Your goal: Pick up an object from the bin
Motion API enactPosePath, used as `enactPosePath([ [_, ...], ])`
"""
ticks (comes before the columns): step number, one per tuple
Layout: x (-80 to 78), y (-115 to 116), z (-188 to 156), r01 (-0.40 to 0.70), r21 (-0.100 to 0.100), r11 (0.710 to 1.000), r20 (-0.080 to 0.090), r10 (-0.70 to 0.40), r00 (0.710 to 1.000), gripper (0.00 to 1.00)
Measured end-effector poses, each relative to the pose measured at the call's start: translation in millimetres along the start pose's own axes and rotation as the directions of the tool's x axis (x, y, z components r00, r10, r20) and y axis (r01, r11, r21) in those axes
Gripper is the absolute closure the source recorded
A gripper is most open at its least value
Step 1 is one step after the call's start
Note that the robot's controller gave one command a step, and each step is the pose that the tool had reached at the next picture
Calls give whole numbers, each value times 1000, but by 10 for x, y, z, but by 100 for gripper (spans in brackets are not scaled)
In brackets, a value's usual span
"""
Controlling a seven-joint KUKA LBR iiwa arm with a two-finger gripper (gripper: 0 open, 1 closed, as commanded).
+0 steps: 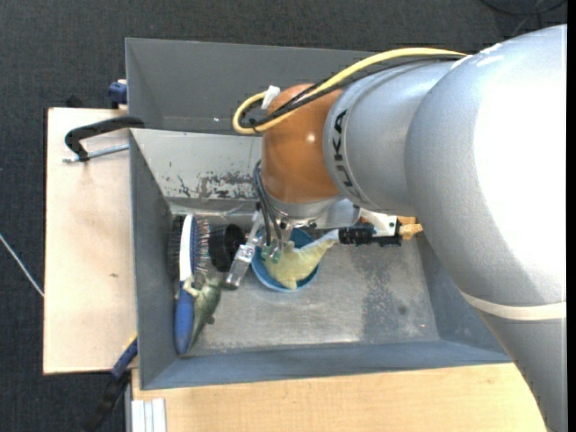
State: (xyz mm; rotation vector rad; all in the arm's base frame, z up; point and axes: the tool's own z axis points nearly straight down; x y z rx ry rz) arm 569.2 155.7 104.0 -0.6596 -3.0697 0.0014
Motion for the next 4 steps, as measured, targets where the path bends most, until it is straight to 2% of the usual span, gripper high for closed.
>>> enactPosePath([
  [1, -1, 16, -9, 1, -3, 1000, 2, -1, 1000, 100],
  [2, -1, 17, -10, 1, -4, 1000, 2, -1, 1000, 100],
  [3, -13, 216, -689, 594, -2, 804, 11, -594, 804, 100],
  [4, -64, 328, -1170, 617, -2, 787, 14, -617, 787, 100],
])
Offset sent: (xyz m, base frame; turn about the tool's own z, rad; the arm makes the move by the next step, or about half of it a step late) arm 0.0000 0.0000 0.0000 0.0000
